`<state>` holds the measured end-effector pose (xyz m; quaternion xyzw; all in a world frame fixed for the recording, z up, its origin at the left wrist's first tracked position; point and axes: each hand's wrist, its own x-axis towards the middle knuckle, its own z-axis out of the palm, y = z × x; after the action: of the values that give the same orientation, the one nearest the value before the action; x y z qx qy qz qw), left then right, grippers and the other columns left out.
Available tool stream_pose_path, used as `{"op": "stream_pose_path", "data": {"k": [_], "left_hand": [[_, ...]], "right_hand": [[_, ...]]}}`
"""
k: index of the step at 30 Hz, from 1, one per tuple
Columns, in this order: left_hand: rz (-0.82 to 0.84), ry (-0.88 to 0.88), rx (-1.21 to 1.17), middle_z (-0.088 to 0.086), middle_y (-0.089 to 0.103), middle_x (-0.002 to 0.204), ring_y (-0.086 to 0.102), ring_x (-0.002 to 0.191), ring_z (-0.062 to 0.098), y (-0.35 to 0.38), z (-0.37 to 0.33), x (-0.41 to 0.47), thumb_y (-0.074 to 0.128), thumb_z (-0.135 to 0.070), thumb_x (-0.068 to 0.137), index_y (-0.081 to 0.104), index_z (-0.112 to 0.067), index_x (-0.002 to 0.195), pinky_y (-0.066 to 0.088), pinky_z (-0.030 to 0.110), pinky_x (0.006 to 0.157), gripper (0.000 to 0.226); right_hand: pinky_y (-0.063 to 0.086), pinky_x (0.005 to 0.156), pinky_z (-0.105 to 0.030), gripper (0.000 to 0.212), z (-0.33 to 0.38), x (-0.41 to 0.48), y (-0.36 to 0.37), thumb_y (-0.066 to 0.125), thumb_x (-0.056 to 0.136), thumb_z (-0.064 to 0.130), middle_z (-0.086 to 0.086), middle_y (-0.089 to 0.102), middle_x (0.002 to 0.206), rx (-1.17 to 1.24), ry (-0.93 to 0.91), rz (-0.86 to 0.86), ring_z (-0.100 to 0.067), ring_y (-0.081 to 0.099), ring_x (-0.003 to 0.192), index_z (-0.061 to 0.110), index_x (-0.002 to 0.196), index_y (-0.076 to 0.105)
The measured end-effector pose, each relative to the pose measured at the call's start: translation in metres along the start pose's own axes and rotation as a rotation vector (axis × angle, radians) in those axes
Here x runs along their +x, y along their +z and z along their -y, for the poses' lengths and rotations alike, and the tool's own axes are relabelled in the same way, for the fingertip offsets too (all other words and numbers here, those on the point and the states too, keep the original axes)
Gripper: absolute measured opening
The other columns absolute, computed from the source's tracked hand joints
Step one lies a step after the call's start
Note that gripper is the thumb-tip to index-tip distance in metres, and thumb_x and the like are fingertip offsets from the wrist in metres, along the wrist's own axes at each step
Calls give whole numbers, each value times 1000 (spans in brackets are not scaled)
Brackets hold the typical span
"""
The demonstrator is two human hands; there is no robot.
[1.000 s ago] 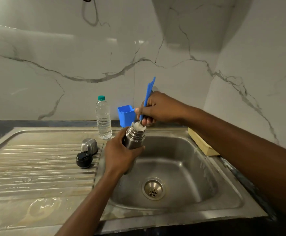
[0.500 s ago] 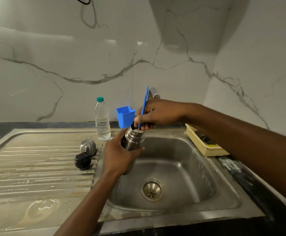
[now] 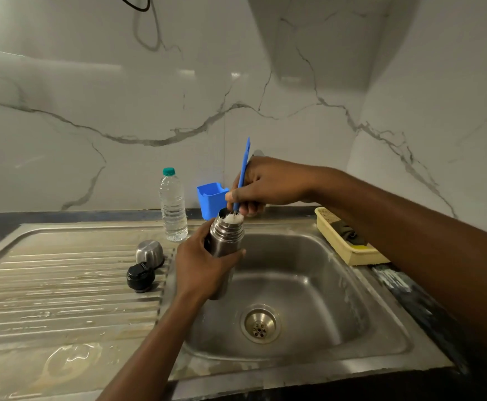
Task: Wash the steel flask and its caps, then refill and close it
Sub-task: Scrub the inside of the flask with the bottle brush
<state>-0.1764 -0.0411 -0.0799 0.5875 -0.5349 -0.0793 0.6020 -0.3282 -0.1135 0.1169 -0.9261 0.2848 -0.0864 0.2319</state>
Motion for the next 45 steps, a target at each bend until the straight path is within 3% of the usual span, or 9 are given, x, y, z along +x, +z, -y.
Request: {"op": "stream_pose_path", "data": {"k": [6, 12, 20, 26, 32, 36, 40, 43, 45], "left_hand": [[2, -12, 9, -36, 65, 95, 63, 92, -20, 0, 0, -1, 99, -33, 61, 57, -55, 115, 47, 12, 79, 72], [-14, -8, -1, -34, 69, 95, 66, 92, -16, 1, -4, -2, 100, -30, 62, 61, -48, 117, 49, 12, 80, 70], [-22, -38, -7, -37, 65, 94, 62, 91, -24, 1, -6, -4, 99, -29, 63, 59, -52, 115, 43, 3, 77, 70], [-14, -36, -39, -33, 68, 99, 63, 94, -21, 3, -5, -4, 99, -31, 63, 61, -44, 126, 45, 8, 81, 75], [-28, -31, -22, -34, 68, 97, 64, 93, -19, 2, -5, -3, 99, -31, 62, 59, -53, 114, 47, 12, 82, 70], [-12, -31, -5, -36, 66, 95, 62, 93, -23, 3, -3, -5, 99, -32, 62, 56, -53, 118, 46, 13, 82, 73], [-47, -18, -10, -41, 66, 90, 64, 90, -19, 2, -6, -1, 100, -31, 61, 58, -59, 106, 48, 13, 80, 67], [-50, -13, -11, -39, 65, 92, 63, 90, -20, 0, -5, -2, 100, -32, 61, 58, -54, 114, 50, 16, 81, 71], [-52, -17, -21, -38, 67, 95, 64, 92, -20, 0, -4, -2, 100, -32, 61, 59, -52, 120, 51, 18, 83, 74]], "right_hand": [[56, 68, -24, 31, 0, 0, -3, 65, 102, 30, -8, 77, 78, 122, 3, -109, -12, 68, 66, 6, 91, 80], [61, 74, -31, 33, 1, 4, 12, 63, 103, 32, -4, 77, 74, 30, 10, -86, -12, 70, 64, 8, 87, 80], [52, 57, -19, 35, 7, 10, 23, 65, 102, 33, -3, 74, 66, 124, 54, -242, -7, 66, 55, 4, 86, 78], [60, 74, -40, 37, -3, 11, 29, 67, 99, 38, -4, 75, 73, -43, -31, -263, -20, 72, 67, 7, 84, 77], [45, 56, -25, 41, -8, 11, 24, 69, 98, 40, -7, 70, 66, -103, -18, -335, -7, 52, 50, 4, 79, 76], [40, 50, -10, 33, 0, 7, 8, 70, 99, 34, 9, 67, 59, -7, -52, -449, 1, 58, 46, 8, 79, 78], [51, 59, -31, 43, -5, 10, 24, 69, 97, 41, -9, 69, 64, -99, -9, -354, -20, 59, 53, 1, 81, 75], [44, 56, -30, 49, -5, 14, 28, 68, 98, 42, -10, 62, 61, -167, 13, -318, -15, 51, 51, -4, 83, 74], [54, 60, -32, 45, 4, 11, 12, 68, 98, 40, -3, 69, 63, -145, -14, -354, -15, 63, 54, -1, 84, 76]]}}
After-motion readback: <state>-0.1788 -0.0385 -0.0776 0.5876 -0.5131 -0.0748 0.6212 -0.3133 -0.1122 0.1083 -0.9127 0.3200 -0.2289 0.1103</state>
